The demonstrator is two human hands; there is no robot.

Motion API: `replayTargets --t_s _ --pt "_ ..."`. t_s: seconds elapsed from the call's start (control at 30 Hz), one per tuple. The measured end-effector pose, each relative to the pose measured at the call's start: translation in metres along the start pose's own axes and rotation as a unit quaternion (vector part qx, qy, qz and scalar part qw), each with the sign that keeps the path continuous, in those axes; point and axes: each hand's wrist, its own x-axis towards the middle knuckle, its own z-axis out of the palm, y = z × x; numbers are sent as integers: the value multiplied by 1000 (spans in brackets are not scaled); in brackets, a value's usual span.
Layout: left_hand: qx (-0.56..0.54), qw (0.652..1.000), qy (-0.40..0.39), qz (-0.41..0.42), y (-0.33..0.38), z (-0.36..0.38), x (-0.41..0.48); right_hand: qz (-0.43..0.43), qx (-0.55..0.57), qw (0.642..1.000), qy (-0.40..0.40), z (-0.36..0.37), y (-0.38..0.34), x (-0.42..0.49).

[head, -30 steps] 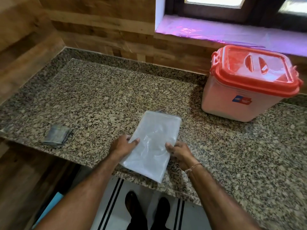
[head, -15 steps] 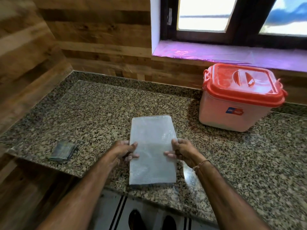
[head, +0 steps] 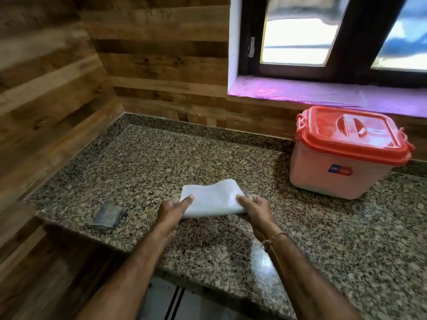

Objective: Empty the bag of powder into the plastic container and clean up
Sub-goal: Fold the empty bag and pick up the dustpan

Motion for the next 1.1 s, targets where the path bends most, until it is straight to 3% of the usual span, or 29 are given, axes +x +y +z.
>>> replayTargets --t_s 0.2,0.37,0.53,0.67,0.83,0.97,1.1 --pt "64 996 17 63 0 -38 3 4 37 999 -14 27 2 -3" --pt "37 996 2 76 -9 -86 9 61 96 989 -99 68 17 -7" --pt "-53 998 -9 16 -34 -135 16 64 -50 995 -63 121 22 -20" --pt "-152 988 -7 -22 -60 -191 3 40 -113 989 -92 179 35 -33" --pt "-218 968 110 -54 -140 -282 -56 25 -266 949 -166 274 101 -64" --pt "-249 936 231 -90 -218 -338 -117 0 -396 886 -243 335 186 -99" --pt "-259 896 334 -138 -289 -377 -162 10 -455 838 -303 369 284 -127"
